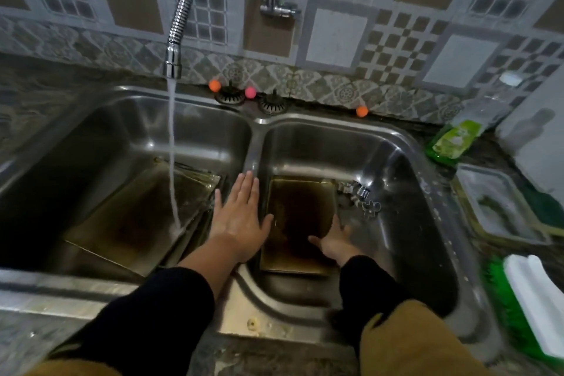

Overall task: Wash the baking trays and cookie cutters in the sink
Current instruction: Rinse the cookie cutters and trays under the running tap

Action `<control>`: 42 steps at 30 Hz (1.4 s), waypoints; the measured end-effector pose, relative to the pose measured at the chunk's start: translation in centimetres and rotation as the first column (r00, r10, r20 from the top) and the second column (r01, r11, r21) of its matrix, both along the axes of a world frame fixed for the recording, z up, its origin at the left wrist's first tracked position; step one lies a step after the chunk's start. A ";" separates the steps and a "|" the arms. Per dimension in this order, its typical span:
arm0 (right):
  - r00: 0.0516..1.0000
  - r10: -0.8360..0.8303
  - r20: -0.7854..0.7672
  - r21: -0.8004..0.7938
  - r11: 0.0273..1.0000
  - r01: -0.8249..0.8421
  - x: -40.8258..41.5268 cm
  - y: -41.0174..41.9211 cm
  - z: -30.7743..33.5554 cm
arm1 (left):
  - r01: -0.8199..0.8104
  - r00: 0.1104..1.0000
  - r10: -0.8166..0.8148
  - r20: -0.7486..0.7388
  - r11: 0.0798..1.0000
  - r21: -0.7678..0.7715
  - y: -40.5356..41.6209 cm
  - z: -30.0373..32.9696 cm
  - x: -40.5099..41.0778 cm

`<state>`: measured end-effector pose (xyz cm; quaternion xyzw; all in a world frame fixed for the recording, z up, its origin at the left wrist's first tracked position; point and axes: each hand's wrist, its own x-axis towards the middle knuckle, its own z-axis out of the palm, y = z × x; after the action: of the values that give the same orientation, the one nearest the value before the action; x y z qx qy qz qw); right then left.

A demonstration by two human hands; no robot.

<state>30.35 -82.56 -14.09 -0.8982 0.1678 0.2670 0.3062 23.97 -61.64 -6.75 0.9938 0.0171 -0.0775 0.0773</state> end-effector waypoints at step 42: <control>0.972 0.229 0.057 0.114 0.966 -0.234 -5.5 29.6 3.7 | -0.245 0.917 0.208 -0.340 0.967 -0.072 24.0 -4.0 0.0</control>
<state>24.83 -53.00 -10.38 -0.8973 0.0389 0.2908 0.3297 23.93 -37.69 -10.80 0.9521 0.1405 -0.2338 0.1379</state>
